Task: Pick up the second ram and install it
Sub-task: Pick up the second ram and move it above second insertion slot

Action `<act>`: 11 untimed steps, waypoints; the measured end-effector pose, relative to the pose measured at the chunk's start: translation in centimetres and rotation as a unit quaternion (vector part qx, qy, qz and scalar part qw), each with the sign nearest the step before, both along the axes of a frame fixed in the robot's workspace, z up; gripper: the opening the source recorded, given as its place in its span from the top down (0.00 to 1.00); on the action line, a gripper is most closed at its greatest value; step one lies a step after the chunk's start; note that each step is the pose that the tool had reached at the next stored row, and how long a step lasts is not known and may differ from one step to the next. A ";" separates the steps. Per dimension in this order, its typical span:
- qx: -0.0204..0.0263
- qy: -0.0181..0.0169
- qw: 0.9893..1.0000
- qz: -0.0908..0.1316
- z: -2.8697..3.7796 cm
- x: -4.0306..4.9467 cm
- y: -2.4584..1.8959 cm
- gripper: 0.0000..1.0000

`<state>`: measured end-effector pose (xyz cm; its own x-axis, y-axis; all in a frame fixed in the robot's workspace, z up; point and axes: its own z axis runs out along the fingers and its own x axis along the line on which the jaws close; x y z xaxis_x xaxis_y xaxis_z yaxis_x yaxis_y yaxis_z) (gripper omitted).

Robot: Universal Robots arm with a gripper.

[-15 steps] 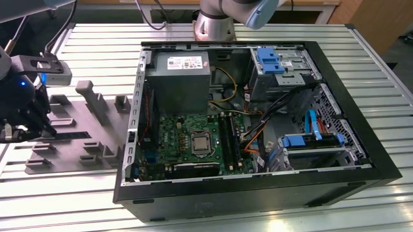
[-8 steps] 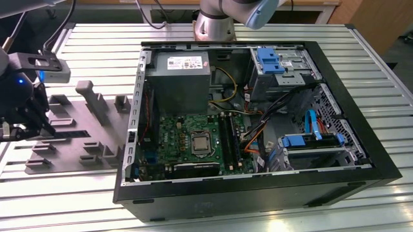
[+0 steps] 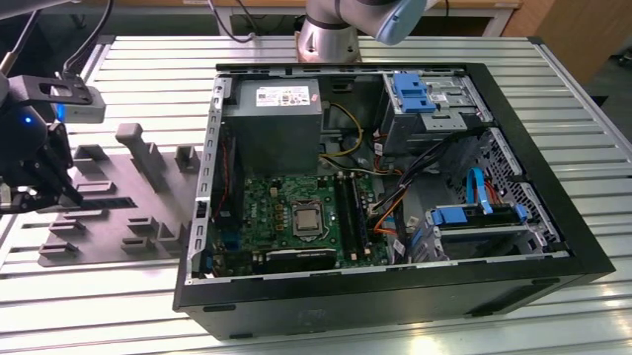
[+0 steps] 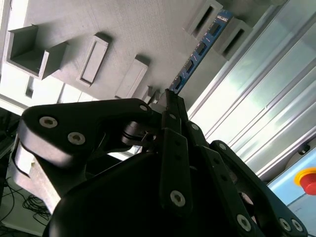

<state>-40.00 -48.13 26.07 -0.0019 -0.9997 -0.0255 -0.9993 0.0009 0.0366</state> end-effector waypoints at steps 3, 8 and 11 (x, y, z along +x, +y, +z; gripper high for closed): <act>0.000 0.000 1.000 0.000 0.24 0.00 0.00 0.89; 0.000 -0.001 1.000 0.000 0.64 0.00 0.00 0.89; 0.000 -0.001 1.000 0.000 0.86 0.00 0.00 0.89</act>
